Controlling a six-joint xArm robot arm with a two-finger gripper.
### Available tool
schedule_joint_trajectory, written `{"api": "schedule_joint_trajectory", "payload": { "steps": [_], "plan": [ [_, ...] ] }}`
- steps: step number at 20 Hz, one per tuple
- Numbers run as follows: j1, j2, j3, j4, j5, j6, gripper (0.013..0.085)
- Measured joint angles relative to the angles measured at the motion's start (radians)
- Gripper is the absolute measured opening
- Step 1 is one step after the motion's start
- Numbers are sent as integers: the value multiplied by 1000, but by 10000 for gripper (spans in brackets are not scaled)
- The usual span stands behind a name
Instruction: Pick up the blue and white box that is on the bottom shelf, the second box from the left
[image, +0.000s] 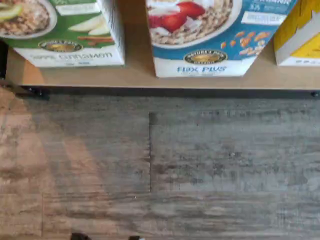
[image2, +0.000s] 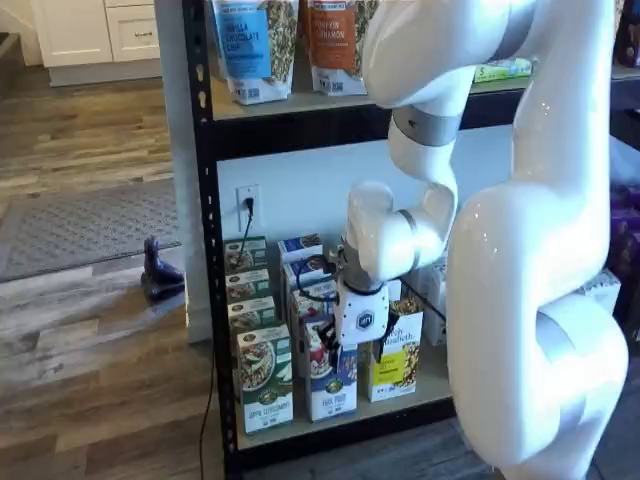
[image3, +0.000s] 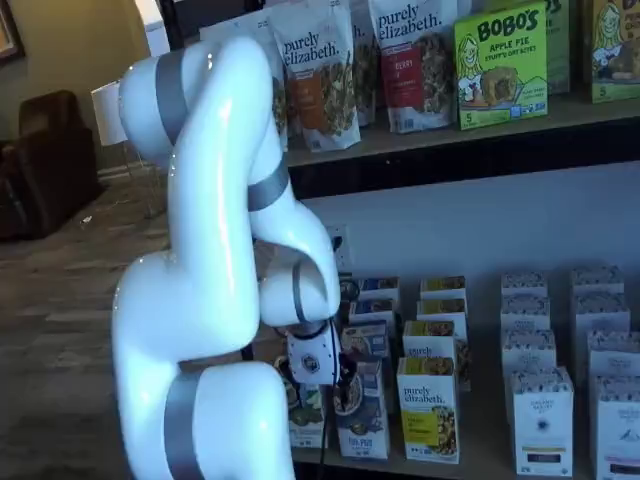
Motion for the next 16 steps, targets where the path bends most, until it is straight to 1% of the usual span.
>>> {"api": "schedule_joint_trajectory", "payload": {
  "steps": [7, 9, 16],
  "plan": [
    [-19, 132, -137, 26, -7, -45, 850],
    [-21, 162, -168, 23, -14, -44, 850],
    [-35, 237, -256, -40, -38, 2, 850]
  ]
}}
